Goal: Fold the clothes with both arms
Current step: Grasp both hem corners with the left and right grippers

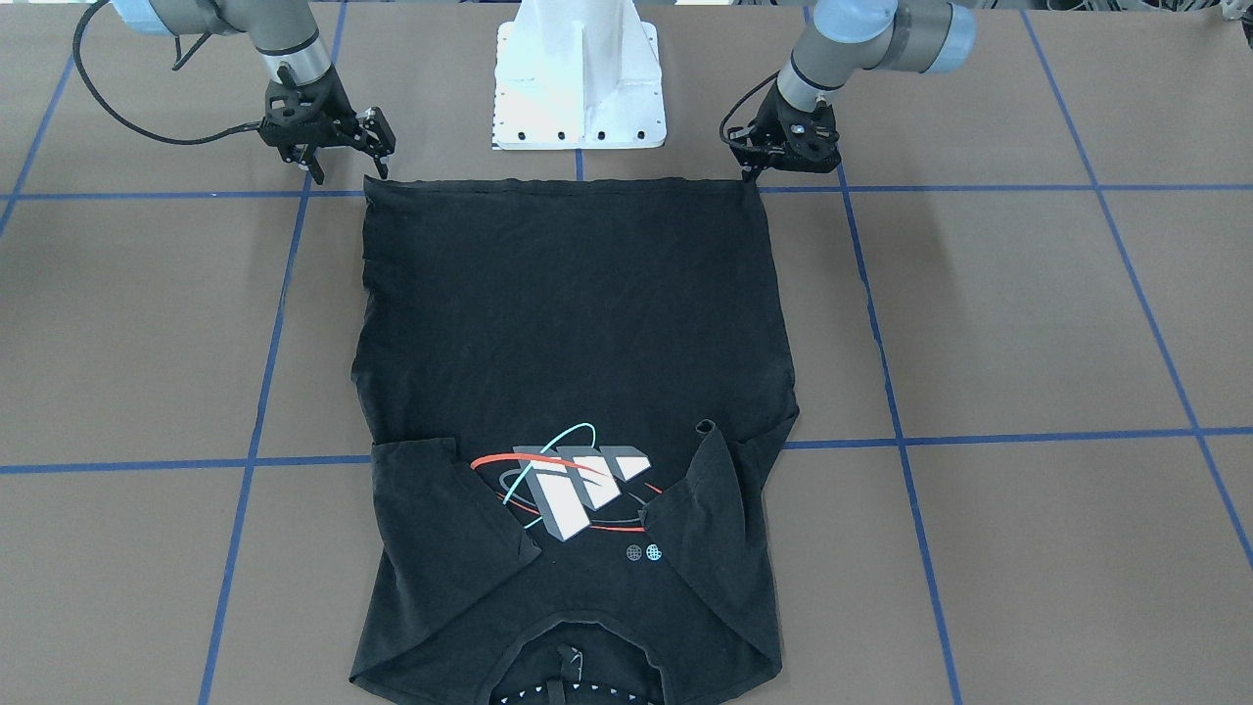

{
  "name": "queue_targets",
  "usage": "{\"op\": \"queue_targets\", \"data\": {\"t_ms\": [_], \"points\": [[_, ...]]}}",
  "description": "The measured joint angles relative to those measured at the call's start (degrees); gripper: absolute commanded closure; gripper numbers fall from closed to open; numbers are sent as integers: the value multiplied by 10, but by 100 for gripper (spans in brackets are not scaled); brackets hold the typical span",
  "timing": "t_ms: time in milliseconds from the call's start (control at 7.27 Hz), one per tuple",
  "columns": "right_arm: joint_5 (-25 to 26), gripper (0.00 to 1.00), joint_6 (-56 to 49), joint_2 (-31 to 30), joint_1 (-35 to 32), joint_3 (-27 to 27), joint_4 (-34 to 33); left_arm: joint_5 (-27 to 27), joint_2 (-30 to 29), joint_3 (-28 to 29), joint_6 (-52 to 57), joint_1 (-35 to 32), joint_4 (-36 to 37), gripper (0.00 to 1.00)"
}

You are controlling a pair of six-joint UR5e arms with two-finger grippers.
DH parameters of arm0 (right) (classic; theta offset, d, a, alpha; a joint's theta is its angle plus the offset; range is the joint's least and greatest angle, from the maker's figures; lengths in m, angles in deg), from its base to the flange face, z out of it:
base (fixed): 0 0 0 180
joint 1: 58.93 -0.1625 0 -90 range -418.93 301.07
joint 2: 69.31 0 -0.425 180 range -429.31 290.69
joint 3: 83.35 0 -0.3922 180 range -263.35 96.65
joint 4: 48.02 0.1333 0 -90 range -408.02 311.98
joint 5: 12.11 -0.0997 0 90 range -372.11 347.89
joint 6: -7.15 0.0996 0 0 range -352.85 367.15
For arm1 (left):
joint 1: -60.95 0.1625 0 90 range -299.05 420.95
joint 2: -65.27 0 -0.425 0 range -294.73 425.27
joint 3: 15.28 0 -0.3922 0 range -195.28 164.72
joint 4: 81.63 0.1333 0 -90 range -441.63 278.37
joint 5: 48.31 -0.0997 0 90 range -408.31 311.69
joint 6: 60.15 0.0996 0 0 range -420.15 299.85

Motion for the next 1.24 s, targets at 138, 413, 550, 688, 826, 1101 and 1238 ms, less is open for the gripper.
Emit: {"op": "queue_targets", "data": {"t_ms": [138,413,550,688,826,1101,1238], "points": [[2,35,13,2,6,-1,0,0,-1,0,0,0,0,100],[3,66,23,4,14,-2,0,0,-1,0,0,0,-1,100],[3,89,25,5,16,-3,0,0,-1,1,0,0,-1,100],[3,95,25,6,16,-4,0,0,-1,1,0,0,-1,100],[3,87,25,7,16,-8,0,0,-1,1,0,0,-1,100],[2,46,25,5,14,-20,0,0,-2,2,0,0,-1,100],[2,35,25,4,13,-23,0,1,-3,2,0,0,-1,100]]}}
